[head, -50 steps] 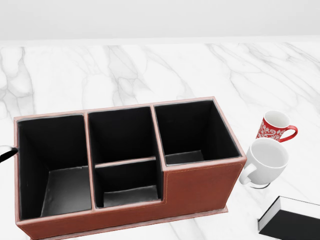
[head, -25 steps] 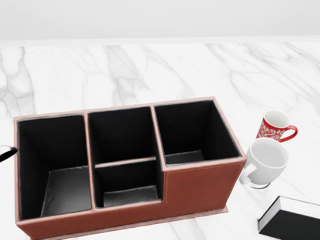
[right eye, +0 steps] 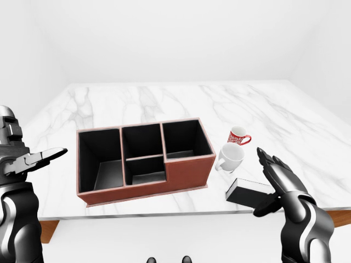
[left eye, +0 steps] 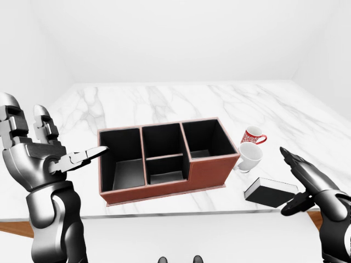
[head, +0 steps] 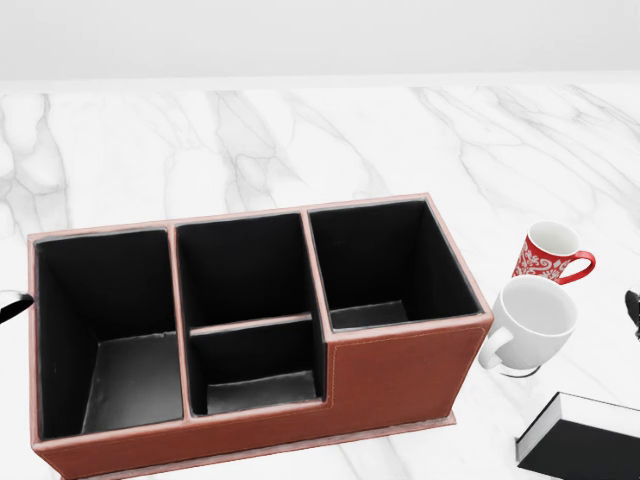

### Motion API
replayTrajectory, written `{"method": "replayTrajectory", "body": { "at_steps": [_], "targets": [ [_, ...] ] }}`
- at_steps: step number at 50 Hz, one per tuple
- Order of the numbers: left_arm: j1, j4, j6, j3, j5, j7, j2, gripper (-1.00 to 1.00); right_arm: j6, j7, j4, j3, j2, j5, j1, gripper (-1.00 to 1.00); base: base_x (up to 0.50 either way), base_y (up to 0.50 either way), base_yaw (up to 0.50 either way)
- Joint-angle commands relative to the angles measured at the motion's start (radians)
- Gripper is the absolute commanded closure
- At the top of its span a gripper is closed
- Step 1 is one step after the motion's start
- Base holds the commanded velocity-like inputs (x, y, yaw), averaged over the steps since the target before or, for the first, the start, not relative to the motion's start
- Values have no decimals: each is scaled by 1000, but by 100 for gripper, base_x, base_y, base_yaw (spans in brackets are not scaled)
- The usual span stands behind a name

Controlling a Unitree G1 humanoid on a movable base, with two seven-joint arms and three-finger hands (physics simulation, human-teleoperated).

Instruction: Pick up the book and place it in the right compartment of the caddy.

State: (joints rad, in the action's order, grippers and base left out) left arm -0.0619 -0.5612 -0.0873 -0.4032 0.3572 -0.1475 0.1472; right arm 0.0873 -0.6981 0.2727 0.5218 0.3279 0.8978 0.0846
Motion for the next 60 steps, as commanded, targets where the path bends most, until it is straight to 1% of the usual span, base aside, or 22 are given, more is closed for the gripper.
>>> {"method": "replayTrajectory", "body": {
  "at_steps": [1,13,16,30,32,36,38,60],
  "targets": [
    [0,2,0,-2,2,1,0,-100,0,0,-59,-24,-16,-7,21,-100,0,0,0],
    [-2,2,0,-2,2,0,2,-100,0,0,-78,-27,-11,-17,22,-100,0,0,0],
    [-2,-2,0,-2,3,-1,3,-100,0,0,-124,-33,-4,-19,13,-100,0,0,0],
    [-5,10,0,-2,1,0,4,-100,0,0,-142,-35,33,-29,-17,-100,0,0,0],
    [-5,11,0,-2,2,0,4,-100,0,0,-180,-43,36,-30,-22,-100,0,0,0],
    [-3,11,0,-1,2,0,3,-100,0,0,-167,-36,50,-36,-30,-100,0,0,0],
    [-5,9,0,-4,4,-1,6,-100,0,0,-201,-37,60,-37,-36,-100,0,0,0],
    [-1,1,0,-4,6,-2,4,-100,0,0,-263,-78,64,-39,-49,-100,0,0,0]
  ]
}}
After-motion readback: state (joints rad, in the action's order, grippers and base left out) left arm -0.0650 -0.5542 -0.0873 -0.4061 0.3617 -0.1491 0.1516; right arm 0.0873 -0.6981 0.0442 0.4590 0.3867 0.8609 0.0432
